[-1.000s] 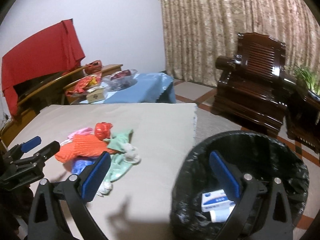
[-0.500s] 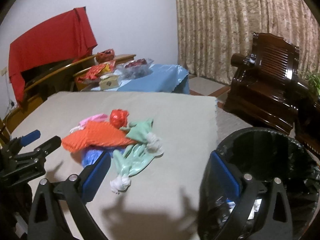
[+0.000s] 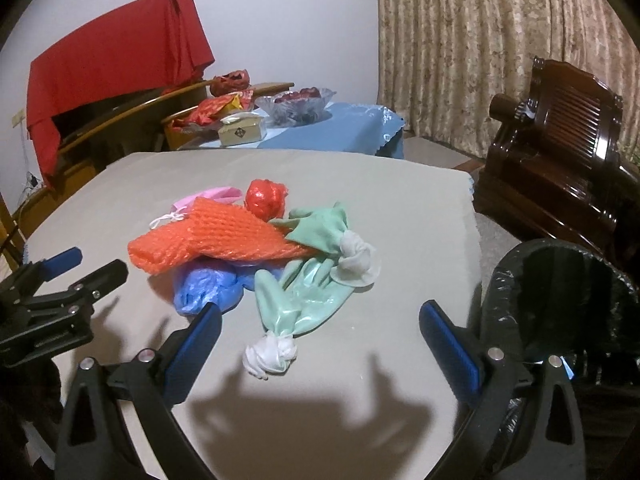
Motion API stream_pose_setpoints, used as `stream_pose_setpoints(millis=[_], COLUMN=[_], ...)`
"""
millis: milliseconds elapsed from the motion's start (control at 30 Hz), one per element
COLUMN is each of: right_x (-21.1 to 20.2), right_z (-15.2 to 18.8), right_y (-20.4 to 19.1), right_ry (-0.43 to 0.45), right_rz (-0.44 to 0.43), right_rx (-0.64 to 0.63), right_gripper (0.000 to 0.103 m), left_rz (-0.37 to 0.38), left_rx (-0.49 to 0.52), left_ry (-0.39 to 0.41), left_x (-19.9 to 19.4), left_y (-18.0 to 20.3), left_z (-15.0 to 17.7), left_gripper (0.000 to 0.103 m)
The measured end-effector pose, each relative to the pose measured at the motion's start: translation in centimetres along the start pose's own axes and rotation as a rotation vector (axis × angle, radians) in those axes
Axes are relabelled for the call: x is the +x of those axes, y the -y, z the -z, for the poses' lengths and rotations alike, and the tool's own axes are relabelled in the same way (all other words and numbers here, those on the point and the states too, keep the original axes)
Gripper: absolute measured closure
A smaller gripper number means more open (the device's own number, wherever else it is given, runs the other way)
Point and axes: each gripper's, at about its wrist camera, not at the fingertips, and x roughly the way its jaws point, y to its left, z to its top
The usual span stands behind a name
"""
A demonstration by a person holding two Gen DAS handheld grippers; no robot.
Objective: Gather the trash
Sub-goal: 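Return both grippers to the remaining trash pile on the table, then grasp the pink mask with the left gripper while the right gripper reaches toward the green glove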
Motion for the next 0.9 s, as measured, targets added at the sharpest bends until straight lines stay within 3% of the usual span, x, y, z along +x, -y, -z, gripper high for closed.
stream_pose_setpoints(millis=[367,767,900], right_x=[1.7,3.8,4.4], right_z=[-2.2,-5.0,-5.4], right_y=[1.6,2.7,2.9], right_ry=[0.009,0.025,0.020], right_rz=[0.025,0.052,0.059], right_rx=[0.026,0.019,0.018], right_gripper=[0.008,0.009,0.009], left_rz=[0.002,0.033,0.064], left_rx=[-0.018,-0.019,-0.014], left_ry=[0.010,0.002,-0.026], left_x=[1.6,6.5,8.6], left_y=[-0.8,-1.0,-0.8], left_z=[-1.6,-6.4,-7.6], left_gripper=[0.010,0.010,0.018])
